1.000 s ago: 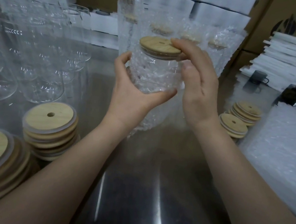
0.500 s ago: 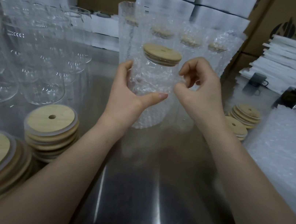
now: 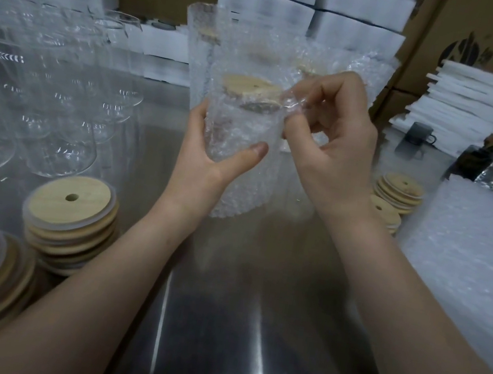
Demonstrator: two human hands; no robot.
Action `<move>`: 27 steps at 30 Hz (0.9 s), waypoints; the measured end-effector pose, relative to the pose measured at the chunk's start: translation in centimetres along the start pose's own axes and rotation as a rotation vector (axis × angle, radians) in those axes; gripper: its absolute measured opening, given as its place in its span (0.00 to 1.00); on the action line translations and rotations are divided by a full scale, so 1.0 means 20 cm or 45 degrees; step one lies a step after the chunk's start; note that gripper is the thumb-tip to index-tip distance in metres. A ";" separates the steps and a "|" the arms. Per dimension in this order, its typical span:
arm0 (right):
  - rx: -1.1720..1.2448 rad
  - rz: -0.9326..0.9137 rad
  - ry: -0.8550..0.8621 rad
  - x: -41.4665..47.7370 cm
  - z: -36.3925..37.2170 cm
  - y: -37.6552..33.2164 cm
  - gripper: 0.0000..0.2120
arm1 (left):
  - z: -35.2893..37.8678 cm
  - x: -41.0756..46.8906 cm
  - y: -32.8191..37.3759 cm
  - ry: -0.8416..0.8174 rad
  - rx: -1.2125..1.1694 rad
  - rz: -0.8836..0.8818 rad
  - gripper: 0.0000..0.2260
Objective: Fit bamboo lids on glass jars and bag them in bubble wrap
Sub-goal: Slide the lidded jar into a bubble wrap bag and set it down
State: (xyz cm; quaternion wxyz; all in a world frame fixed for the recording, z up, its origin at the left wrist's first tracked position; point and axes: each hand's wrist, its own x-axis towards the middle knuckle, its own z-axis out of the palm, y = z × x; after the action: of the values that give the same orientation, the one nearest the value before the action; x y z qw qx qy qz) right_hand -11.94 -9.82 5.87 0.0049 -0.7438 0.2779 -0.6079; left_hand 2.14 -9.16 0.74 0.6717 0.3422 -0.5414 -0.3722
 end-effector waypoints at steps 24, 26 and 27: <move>0.408 0.581 0.031 0.02 0.02 0.00 0.27 | 0.00 0.04 0.11 0.347 -0.264 0.009 0.09; 0.521 0.748 -0.055 0.02 0.04 0.00 0.30 | -0.01 0.05 0.12 0.413 -0.245 -0.005 0.15; 0.558 0.794 -0.083 0.01 0.05 0.00 0.31 | -0.01 0.05 0.13 0.462 -0.240 -0.011 0.19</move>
State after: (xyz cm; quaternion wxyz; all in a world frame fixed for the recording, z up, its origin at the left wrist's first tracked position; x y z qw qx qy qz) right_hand -11.11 -10.28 5.82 0.3574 -0.6238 0.3542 -0.5981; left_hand 2.72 -8.85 3.38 0.7857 0.3415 -0.3727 -0.3564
